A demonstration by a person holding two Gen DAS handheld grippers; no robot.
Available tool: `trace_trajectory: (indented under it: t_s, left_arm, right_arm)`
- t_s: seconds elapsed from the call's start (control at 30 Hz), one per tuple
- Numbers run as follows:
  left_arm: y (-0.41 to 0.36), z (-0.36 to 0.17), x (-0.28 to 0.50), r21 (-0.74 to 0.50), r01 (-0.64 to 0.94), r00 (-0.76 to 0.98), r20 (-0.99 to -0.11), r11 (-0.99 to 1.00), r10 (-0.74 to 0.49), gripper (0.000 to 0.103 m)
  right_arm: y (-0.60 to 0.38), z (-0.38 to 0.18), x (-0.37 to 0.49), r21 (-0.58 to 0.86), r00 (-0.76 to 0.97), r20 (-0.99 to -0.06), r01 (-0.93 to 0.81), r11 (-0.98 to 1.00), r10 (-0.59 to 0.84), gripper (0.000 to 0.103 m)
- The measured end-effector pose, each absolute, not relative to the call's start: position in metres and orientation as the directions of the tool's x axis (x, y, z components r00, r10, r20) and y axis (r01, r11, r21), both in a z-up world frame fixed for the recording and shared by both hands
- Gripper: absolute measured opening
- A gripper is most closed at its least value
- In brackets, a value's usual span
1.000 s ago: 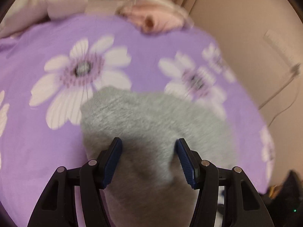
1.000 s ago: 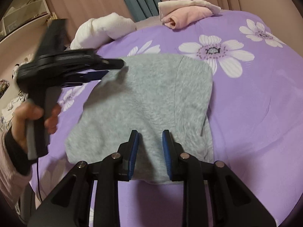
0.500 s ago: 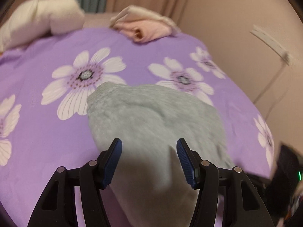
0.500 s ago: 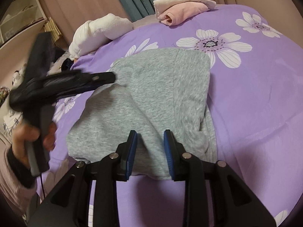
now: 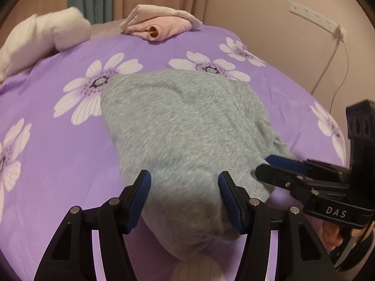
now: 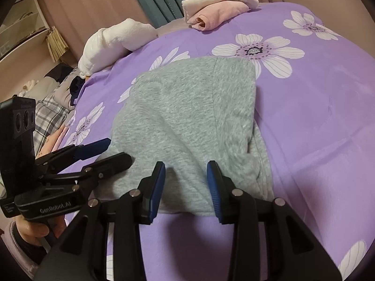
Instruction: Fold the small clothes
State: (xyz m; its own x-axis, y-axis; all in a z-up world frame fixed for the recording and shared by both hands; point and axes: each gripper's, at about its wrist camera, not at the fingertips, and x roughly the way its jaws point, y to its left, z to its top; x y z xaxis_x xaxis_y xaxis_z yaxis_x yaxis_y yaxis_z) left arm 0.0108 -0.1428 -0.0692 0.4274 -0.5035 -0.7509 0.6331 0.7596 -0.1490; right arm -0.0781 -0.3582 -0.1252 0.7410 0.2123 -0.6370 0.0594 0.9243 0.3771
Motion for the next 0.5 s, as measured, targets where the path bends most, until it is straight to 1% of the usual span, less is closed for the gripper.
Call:
trace_trajectory:
  t_s: [0.03,0.1,0.2,0.3,0.5]
  left_arm:
    - [-0.139,-0.069,0.007,-0.162,0.624,0.427,-0.749,0.764,-0.507,0.063]
    - [-0.129,-0.07,0.003,-0.209,0.6,0.411,-0.748,0.772,-0.522,0.066]
    - [-0.115,-0.071,-0.003,-0.285,0.57,0.38,-0.74,0.77,-0.555,0.066]
    - [-0.104,-0.068,-0.012,-0.3,0.554,0.381,-0.738,0.776,-0.557,0.066]
    - [-0.084,-0.067,-0.02,-0.347,0.499,0.38,-0.736,0.794,-0.56,0.067]
  right_arm:
    - [-0.358,-0.124,-0.081,0.381,0.742,-0.635,0.058,0.923,0.215,0.044]
    - [-0.358,-0.122,-0.087,0.38,0.747,-0.631,0.061,0.923,0.211,0.049]
    - [-0.357,-0.117,-0.095,0.356,0.753,-0.631,0.072,0.932,0.183,0.051]
    - [-0.356,-0.112,-0.101,0.318,0.754,-0.641,0.09,0.944,0.145,0.055]
    - [-0.358,-0.107,-0.109,0.23,0.74,-0.672,0.153,0.961,0.043,0.059]
